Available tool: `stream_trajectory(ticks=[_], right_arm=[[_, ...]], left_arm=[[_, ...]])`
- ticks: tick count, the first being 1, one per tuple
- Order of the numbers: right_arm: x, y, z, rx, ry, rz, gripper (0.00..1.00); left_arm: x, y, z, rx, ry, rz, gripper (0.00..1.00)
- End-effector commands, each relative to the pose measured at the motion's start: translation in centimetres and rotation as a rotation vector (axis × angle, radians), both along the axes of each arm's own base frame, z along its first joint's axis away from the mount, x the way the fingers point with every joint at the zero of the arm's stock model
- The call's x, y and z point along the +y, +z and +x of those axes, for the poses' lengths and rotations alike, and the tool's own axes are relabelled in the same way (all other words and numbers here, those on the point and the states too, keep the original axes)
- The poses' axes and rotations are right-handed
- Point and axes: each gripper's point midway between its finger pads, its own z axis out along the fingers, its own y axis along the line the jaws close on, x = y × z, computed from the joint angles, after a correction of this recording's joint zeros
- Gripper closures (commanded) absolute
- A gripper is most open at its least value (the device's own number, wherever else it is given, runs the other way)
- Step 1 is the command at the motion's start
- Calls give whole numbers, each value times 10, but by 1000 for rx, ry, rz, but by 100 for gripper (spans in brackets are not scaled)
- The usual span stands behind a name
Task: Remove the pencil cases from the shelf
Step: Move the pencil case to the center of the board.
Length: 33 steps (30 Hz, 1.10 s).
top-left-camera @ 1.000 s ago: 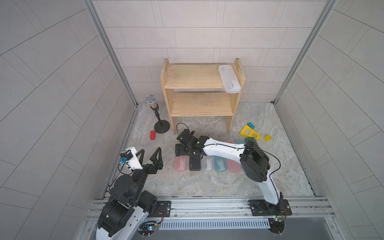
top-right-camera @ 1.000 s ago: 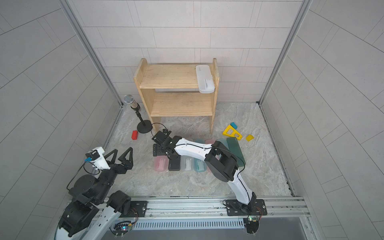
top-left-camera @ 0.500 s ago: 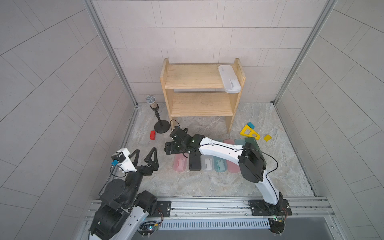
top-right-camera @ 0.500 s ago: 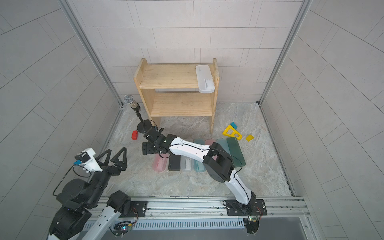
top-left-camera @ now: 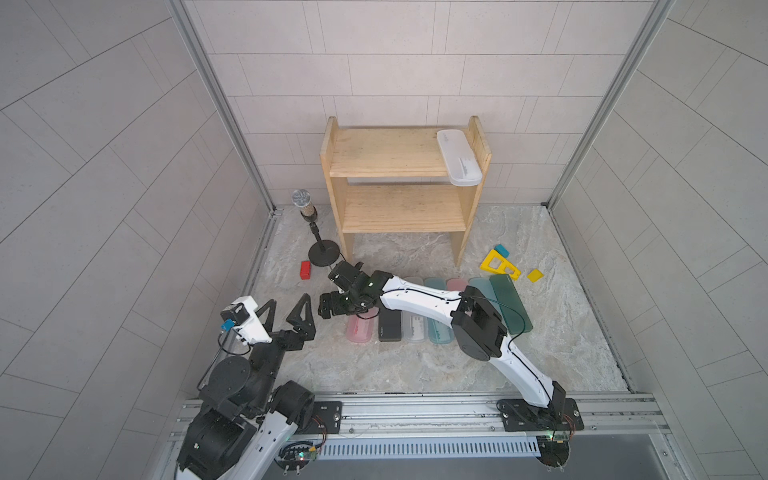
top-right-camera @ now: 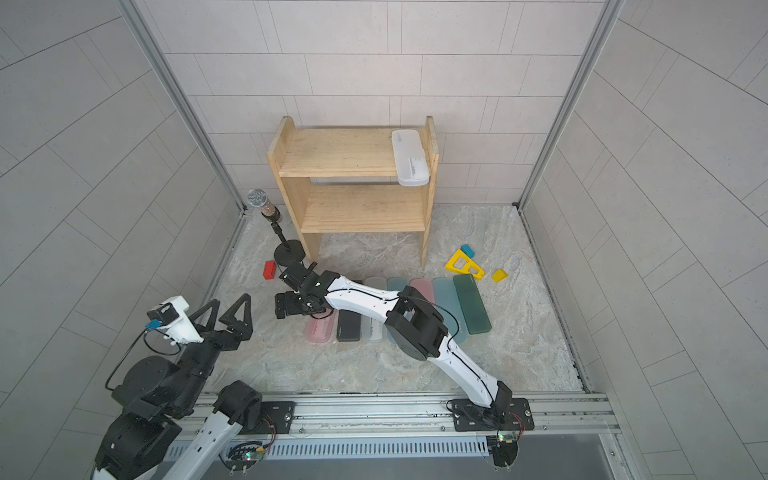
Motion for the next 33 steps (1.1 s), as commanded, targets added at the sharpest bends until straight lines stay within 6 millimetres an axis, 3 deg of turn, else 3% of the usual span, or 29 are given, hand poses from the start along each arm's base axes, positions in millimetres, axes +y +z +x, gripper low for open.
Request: stream_trajectory(ticks=[1,9,12,15,18,22,24,26,29,33], right_arm=[[-11,-13,-11,29,18,-49,3],[-37,-19,-16,15,15,-94,2],[-38,-11,-15,-7,18,-79,2],[-34,11,-14,-35,29,-28,2],[-32,49,-12,-92,35,39,2],[-51,104,-8,-195,6,86,0],[-78,125,-5,-240,-33,87,0],[-114,133,-2,-270,-82,66,0],[-190,131,2,-306,-196,4,0],[-297,123,-5,-329,-345,-73,0]], left_arm=[[1,-1,1,11,6,8,0],[-4,3,3,1,-12,-12,0],[-6,6,4,-2,-21,-16,0],[-7,13,5,-16,-28,-22,0],[-13,27,6,-36,-55,-34,0],[-29,51,12,-44,-125,-64,0],[-45,66,17,-27,-198,-97,0],[-67,79,24,-8,-292,-142,0],[-103,93,41,27,-438,-284,0],[-134,104,70,37,-520,-488,0]])
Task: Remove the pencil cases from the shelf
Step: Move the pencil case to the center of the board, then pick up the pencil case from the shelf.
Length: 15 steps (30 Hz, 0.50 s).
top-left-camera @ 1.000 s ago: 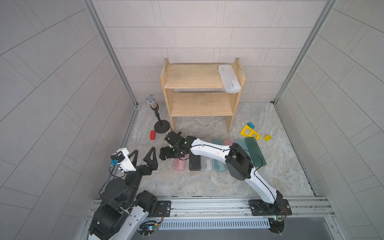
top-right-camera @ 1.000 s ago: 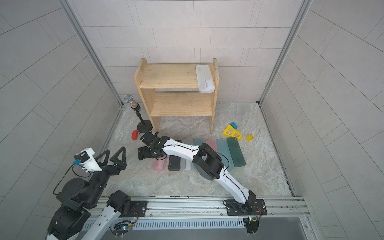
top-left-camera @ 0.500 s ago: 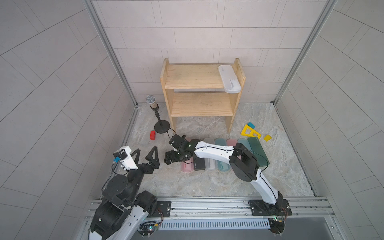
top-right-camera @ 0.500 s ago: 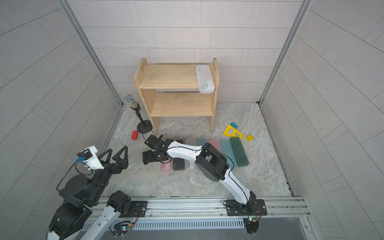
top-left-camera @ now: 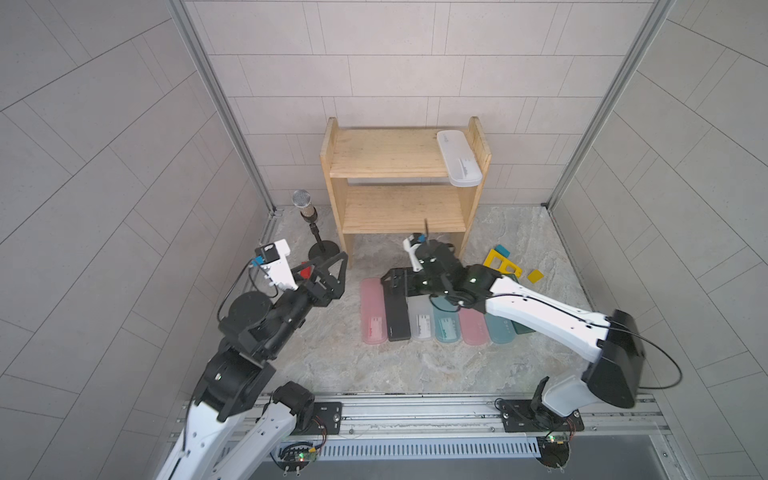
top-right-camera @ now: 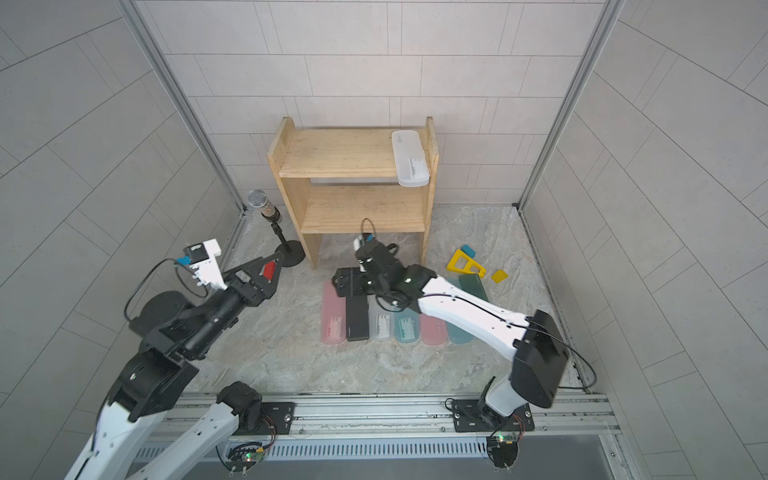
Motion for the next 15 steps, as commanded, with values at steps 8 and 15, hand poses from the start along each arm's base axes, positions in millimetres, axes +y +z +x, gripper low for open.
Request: stream_trajectory(ticks=[8,15], right_arm=[[-204,-29,-58,-12,-289,-269,0],[-230,-58,-78,127,-334,-111,0]], left_arm=[[-140,55,56,19,-291,-176,0],[-198,78,91,47,-298,-174,0]])
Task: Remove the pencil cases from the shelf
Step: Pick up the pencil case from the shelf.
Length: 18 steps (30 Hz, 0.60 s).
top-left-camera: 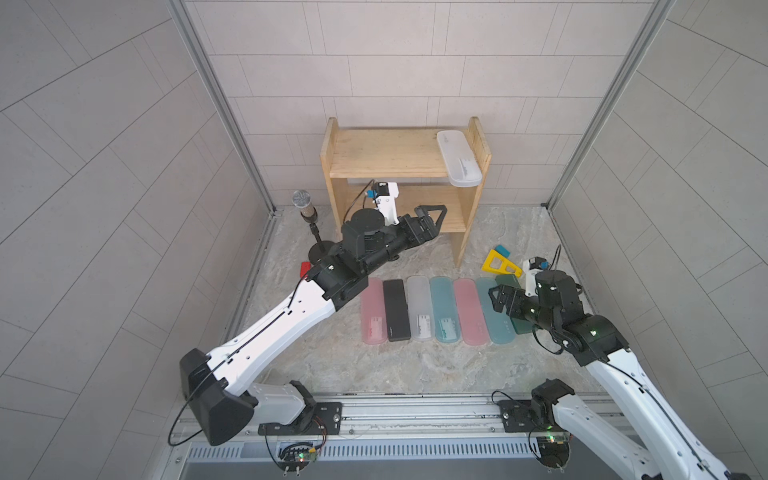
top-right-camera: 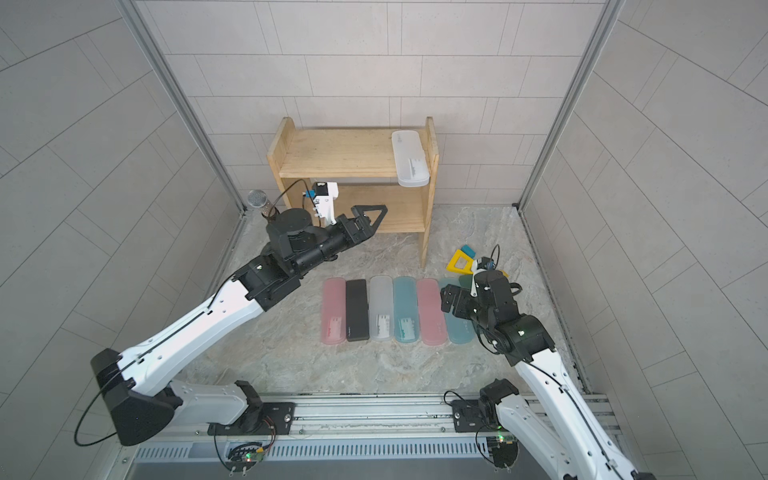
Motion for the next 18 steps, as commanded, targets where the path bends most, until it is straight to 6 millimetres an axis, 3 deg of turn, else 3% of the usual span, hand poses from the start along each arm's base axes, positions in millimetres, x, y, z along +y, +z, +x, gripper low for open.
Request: stream_trajectory(ticks=[1,11,18], right_arm=[[6,-19,-18,89,68,55,0],[4,-17,-16,91,75,97,0],[6,-17,-17,94,84,116,0]], left_arm=[[-7,43,3,-62,13,-55,0],[-51,48,33,-16,-32,-58,0],[-52,37,49,22,27,-31,0]])
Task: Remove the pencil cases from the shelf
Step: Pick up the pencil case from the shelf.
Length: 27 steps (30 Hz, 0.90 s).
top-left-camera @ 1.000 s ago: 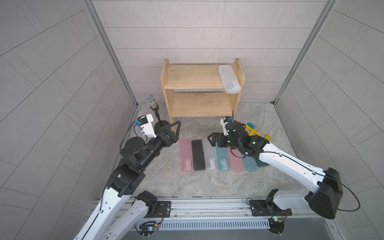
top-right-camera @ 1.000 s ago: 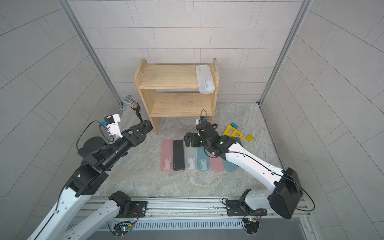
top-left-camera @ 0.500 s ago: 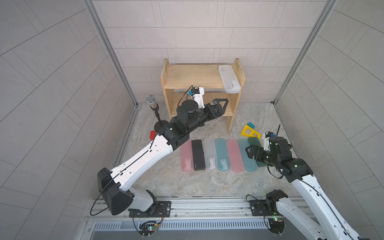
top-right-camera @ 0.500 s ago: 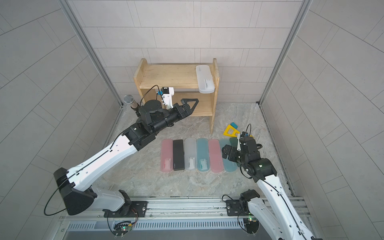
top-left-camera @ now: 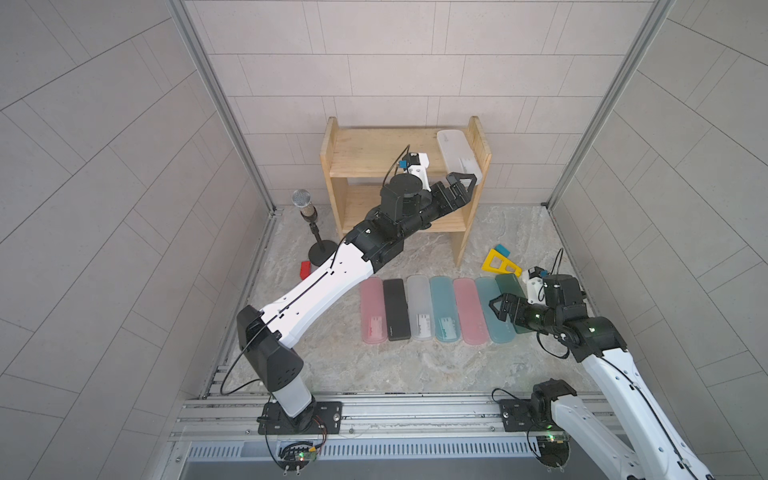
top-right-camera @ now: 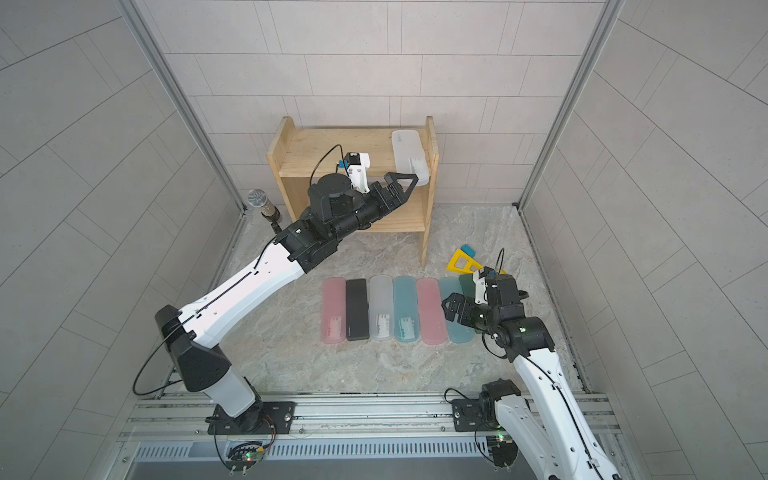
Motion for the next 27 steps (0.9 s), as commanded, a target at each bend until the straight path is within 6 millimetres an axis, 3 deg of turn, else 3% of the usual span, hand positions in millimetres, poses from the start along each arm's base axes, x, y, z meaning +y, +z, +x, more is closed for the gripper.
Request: stream_trajectory(ticks=[1,7,14,22,27], right_arm=[[3,1,-3,2,25,12,0],[5,-6,-10,16,27,31,0],[8,-13,-14,37,33,50,0],[11,-12,-16,41,42,66,0],[11,-12,-19,41,42,68,0]], left_arm=[[7,17,3,-13,46,-5,0],[7,20,19,4,69,-38,6],[-2,22,30,11,59,-35,31],[-12,14,39,47,43,-36,26],[-12,8,44,59,50,-36,28]])
